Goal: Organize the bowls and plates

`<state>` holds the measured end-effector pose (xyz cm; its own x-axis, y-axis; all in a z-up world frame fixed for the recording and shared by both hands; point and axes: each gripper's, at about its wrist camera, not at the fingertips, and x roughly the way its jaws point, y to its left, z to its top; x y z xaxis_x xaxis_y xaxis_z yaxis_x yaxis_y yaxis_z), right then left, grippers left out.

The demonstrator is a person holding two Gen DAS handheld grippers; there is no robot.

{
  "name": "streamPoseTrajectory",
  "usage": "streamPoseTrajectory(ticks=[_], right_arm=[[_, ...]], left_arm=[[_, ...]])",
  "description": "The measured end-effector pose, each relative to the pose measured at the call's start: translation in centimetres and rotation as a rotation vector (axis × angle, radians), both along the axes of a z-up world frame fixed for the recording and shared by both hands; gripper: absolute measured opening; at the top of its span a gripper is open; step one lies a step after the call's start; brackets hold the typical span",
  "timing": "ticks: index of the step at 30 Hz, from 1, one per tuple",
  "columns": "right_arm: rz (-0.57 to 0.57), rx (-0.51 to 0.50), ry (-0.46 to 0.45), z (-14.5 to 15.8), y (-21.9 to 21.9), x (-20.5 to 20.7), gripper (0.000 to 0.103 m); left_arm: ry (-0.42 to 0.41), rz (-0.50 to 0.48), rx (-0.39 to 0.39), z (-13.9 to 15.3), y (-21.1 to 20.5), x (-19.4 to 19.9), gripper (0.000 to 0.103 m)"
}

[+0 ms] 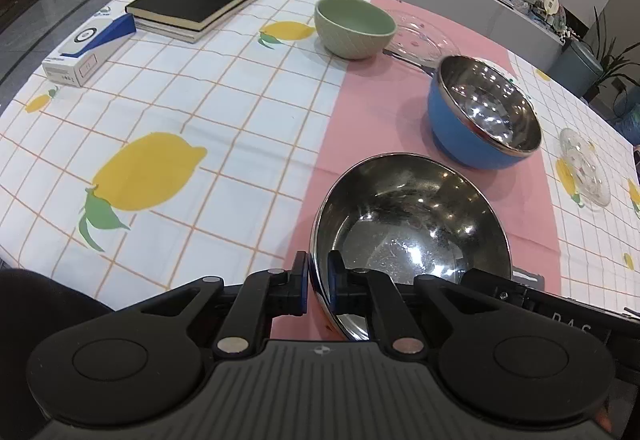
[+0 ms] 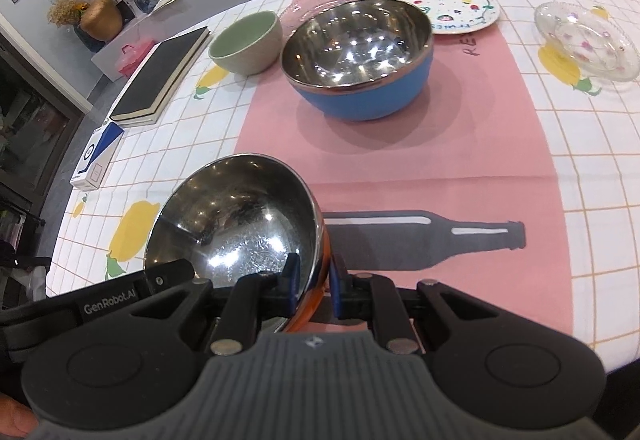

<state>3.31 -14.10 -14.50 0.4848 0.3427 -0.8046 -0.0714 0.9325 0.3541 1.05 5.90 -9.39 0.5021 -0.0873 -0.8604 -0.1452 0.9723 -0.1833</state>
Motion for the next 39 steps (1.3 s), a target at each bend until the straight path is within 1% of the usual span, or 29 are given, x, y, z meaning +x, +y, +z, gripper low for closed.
streamPoseTrajectory(ticks=[9,11,13,14,15,17,20,22,23,25,27,29,30,32,37,39], right_arm=[[0.002,-0.017,-0.004,0.2,0.7,0.7,0.014],[0.004,-0.007,0.000,0.2,0.7,0.7,0.019],[-0.001,0.001,-0.001,0.2,0.6,0.7,0.022],[-0.003,-0.002,-0.006,0.3,0.6,0.6,0.028],[-0.002,-0.008,-0.014,0.4,0.6,0.5,0.032],[-0.001,-0.016,-0.036,0.8,0.5,0.3,0.035],[-0.008,-0.015,-0.070,1.5,0.1,0.0,0.037],[-0.022,-0.020,-0.116,2.4,-0.3,-0.3,0.038],[-0.034,-0.025,-0.149,2.8,-0.5,-0.6,0.045],[-0.058,-0.049,-0.215,3.9,-0.9,-1.2,0.057],[-0.060,-0.068,-0.276,4.9,-1.3,-1.6,0.058],[-0.056,-0.083,-0.314,5.8,-1.6,-1.7,0.058],[-0.061,-0.092,-0.328,6.1,-1.7,-1.7,0.059],[-0.074,-0.098,-0.351,6.7,-2.2,-1.7,0.068],[-0.099,-0.101,-0.375,7.3,-3.4,-1.2,0.070],[-0.124,-0.115,-0.370,7.2,-3.9,-0.8,0.070]], left_arm=[[-0.006,-0.003,0.015,-0.1,0.3,0.7,0.010],[-0.007,-0.015,0.022,-0.1,0.2,0.7,0.011],[-0.008,-0.024,0.028,-0.1,0.0,0.8,0.011],[-0.014,-0.024,0.031,0.0,0.0,0.7,0.018],[-0.027,-0.025,0.032,0.2,0.1,0.7,0.028],[-0.053,-0.018,0.031,0.7,0.3,0.6,0.036],[-0.097,-0.011,0.044,1.8,0.4,0.5,0.042],[-0.134,-0.005,0.057,2.6,0.4,0.4,0.044],[-0.161,-0.002,0.072,3.0,0.2,0.3,0.044],[-0.248,0.000,0.125,4.3,-0.4,-0.2,0.044],[-0.315,-0.028,0.177,5.4,-1.2,-0.5,0.048],[-0.347,-0.060,0.208,6.3,-2.0,-0.4,0.048],[-0.357,-0.075,0.215,6.6,-2.3,-0.3,0.048],[-0.367,-0.093,0.223,7.1,-2.9,0.1,0.048],[-0.363,-0.126,0.195,7.5,-3.8,1.4,0.048],[-0.360,-0.135,0.173,7.5,-4.1,1.7,0.048]])
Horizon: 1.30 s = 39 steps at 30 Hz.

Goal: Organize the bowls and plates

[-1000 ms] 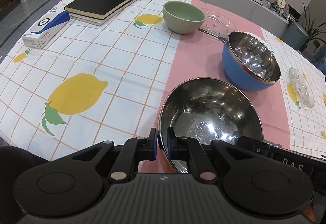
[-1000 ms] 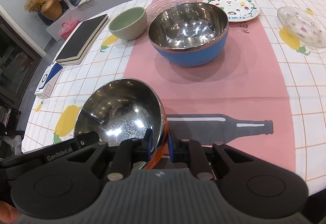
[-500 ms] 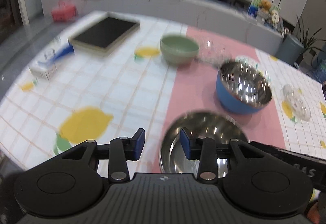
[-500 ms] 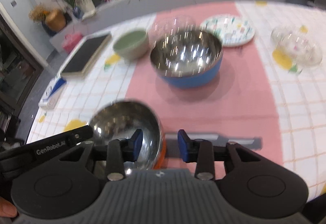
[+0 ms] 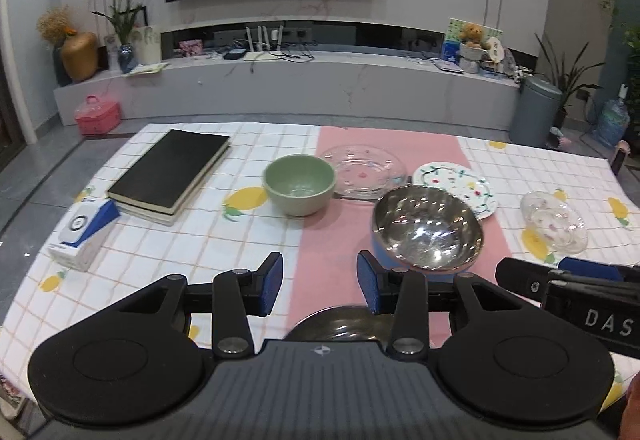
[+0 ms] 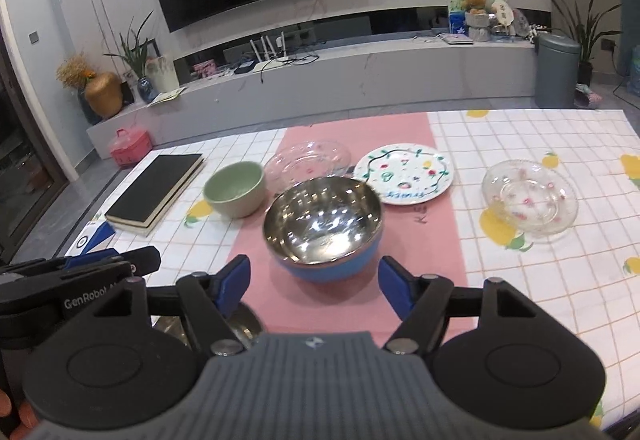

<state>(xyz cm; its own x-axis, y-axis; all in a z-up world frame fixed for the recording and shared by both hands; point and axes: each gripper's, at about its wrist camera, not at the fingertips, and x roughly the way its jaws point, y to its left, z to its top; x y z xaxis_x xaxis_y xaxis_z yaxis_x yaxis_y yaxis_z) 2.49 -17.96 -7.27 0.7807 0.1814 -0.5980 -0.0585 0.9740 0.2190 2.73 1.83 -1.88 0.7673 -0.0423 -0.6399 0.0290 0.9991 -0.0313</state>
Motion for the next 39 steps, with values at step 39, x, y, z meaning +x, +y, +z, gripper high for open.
streamPoseTrajectory(ticks=[39], right_arm=[[-0.112,0.124,0.302,-6.8,-3.0,13.7,0.051]], left_arm=[[0.366,0.051,-0.214,-7.2,-2.9,13.9,0.043]])
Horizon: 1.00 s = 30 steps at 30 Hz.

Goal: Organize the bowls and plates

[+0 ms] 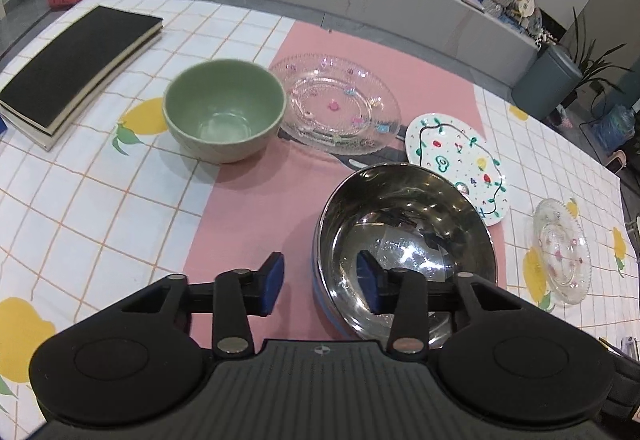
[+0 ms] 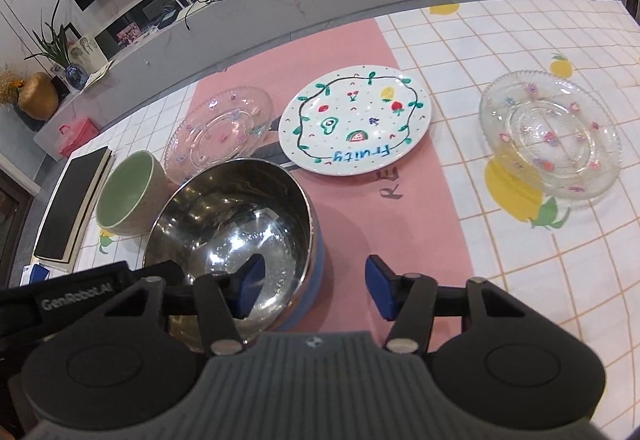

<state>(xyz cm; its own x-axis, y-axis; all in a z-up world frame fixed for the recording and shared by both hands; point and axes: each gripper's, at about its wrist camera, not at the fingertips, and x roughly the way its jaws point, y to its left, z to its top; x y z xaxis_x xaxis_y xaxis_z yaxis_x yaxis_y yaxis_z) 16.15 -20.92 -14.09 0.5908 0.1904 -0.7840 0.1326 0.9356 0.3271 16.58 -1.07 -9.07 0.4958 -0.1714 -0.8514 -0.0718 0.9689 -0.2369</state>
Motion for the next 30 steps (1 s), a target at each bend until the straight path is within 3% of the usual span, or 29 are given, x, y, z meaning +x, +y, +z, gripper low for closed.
streamPoseTrajectory(ticks=[9,13,21,30], right_arm=[[0.015,0.025,0.027,-0.5,0.2,0.8,0.024],[0.008,0.008,0.028,-0.6,0.4,0.9,0.016],[0.009,0.012,0.010,0.3,0.4,0.2,0.015],[0.020,0.013,-0.063,3.8,0.4,-2.9,0.015]], left_arm=[[0.047,-0.004,0.006,-1.1,-0.5,0.9,0.014],[0.050,-0.003,0.018,-1.2,-0.6,0.9,0.012],[0.018,-0.003,0.040,0.0,-0.8,0.0,0.010],[-0.053,0.013,0.024,3.5,-0.3,-2.8,0.010]])
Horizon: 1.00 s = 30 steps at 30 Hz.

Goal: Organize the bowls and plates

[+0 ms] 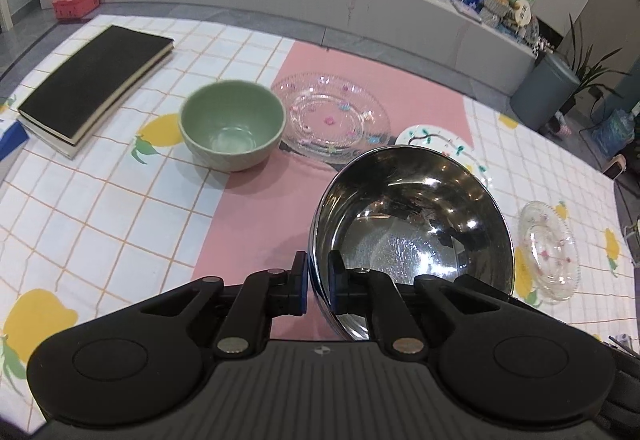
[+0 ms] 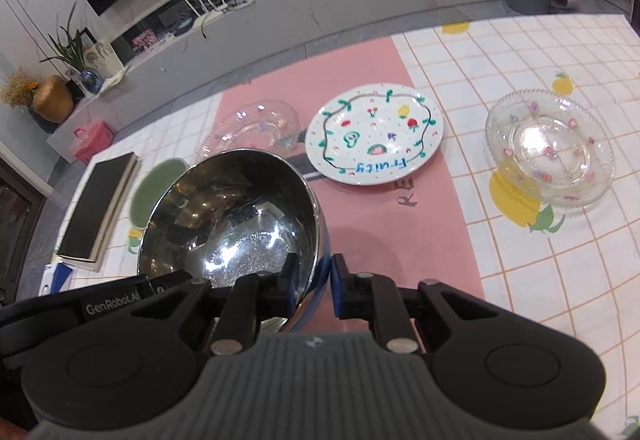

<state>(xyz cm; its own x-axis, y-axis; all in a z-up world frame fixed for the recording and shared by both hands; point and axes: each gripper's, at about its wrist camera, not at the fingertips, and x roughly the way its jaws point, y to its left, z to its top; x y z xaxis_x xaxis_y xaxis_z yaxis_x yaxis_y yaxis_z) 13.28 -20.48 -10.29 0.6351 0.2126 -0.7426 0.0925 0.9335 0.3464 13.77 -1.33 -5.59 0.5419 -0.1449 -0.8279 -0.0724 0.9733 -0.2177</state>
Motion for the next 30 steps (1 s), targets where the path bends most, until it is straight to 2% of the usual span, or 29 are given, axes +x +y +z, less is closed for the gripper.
streamPoseTrajectory(ticks=[5,14,22,30], right_arm=[[0.018,0.007,-0.032,1.9,0.5,-2.1,0.015],[0.070,0.061,-0.038,3.8,1.7,-5.5,0.014],[0.134,0.066,-0.027,4.2,3.7,-8.3,0.014],[0.168,0.081,0.017,3.3,4.8,-10.0,0.014]], left_arm=[[-0.036,0.017,0.001,1.8,0.6,-2.2,0.010],[-0.075,0.054,0.011,4.3,2.5,-5.7,0.011],[-0.075,0.085,-0.001,4.8,4.9,-9.0,0.011],[-0.041,0.096,-0.018,3.8,6.7,-11.4,0.011]])
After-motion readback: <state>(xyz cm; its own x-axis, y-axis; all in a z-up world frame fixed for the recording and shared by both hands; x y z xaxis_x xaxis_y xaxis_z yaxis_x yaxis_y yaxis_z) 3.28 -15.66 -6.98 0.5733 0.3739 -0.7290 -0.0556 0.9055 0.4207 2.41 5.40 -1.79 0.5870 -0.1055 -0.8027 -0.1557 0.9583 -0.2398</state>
